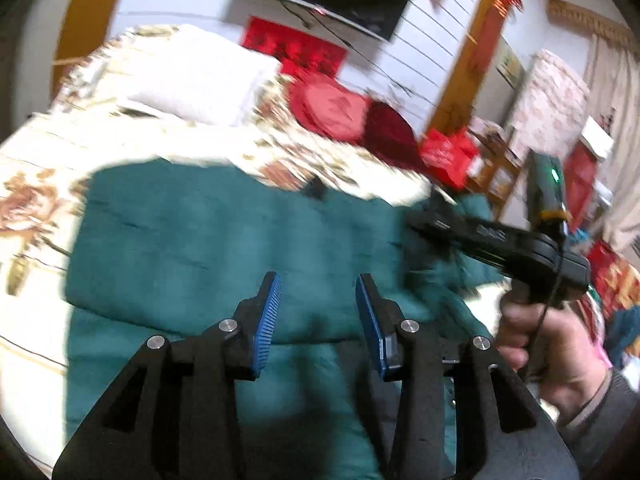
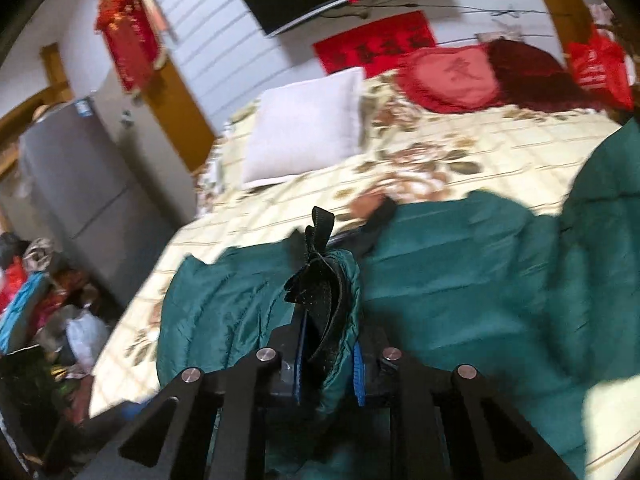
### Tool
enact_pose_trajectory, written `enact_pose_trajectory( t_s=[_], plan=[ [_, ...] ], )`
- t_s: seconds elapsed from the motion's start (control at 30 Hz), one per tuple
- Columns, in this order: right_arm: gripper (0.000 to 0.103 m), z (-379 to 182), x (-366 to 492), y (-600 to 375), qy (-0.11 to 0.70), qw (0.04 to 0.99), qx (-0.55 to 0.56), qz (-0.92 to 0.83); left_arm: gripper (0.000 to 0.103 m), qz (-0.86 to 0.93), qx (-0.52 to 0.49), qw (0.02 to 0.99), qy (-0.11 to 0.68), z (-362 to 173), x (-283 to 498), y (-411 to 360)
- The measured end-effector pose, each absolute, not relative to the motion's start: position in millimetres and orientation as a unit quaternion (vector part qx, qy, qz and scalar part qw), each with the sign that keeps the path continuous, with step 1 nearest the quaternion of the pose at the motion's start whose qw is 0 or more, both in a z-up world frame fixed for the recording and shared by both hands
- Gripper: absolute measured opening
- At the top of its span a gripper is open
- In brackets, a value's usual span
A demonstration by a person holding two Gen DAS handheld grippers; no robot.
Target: Fold large clothes
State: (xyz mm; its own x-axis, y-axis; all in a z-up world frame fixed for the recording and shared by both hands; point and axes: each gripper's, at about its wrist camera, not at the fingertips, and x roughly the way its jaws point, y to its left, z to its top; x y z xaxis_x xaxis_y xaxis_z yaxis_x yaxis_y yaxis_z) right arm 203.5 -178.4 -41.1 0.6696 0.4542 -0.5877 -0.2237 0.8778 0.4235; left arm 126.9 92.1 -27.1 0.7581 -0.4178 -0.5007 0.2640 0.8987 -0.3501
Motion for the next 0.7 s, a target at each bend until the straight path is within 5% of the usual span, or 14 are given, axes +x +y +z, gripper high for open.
enact_pose_trajectory(
  t_s=[0.57,0.7],
  plan=[
    [0.012,-60,289,-249,0.431,0.901,0.011,0.041,0.038,-0.014,-0.212,0.909,0.358,-77,205,185],
    [0.012,-39,270,-241,0.383,0.922,0.010,0.053,0.038,-0.013,-0.219,0.908,0.357,-75,200,185]
  ],
)
